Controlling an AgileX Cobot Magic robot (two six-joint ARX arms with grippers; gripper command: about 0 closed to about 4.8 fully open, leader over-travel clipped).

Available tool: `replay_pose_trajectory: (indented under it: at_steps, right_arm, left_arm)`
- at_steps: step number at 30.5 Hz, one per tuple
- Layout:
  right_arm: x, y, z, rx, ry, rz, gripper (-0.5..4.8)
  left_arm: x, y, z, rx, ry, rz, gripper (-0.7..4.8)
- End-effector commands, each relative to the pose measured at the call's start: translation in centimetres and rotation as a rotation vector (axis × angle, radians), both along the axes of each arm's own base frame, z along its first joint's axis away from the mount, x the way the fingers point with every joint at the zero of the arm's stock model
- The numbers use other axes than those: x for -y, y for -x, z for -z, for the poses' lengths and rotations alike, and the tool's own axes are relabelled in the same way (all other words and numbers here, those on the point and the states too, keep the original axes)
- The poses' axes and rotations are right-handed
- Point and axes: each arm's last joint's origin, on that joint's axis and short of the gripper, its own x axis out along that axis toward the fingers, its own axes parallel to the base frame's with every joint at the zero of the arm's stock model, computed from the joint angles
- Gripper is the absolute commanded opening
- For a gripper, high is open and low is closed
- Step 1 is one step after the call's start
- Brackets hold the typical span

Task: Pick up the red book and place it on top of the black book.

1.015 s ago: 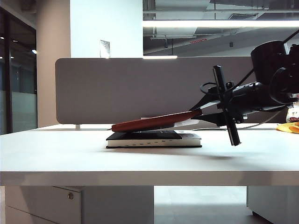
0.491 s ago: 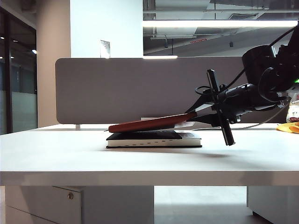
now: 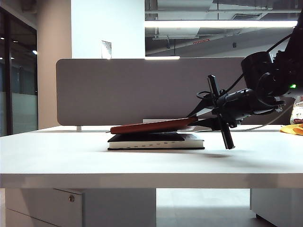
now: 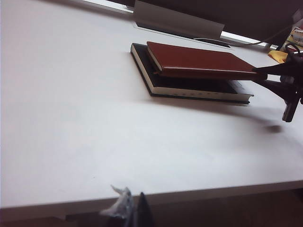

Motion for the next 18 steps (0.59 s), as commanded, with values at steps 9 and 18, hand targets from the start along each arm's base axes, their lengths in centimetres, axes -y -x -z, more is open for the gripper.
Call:
replay_pose_trajectory:
  at_steps: [9,18]
  right_arm:
    - [1.7,-0.5,0.2,-0.067,0.027,0.074,-0.02]
    - [1.6,-0.4,0.3,-0.073,0.029,0.068,-0.02]
  left_arm:
    - [0.0,0.0,0.1,-0.016,-0.004,0.011,0.17]
    - [0.0,0.0,0.1,-0.016,-0.003,0.011,0.17]
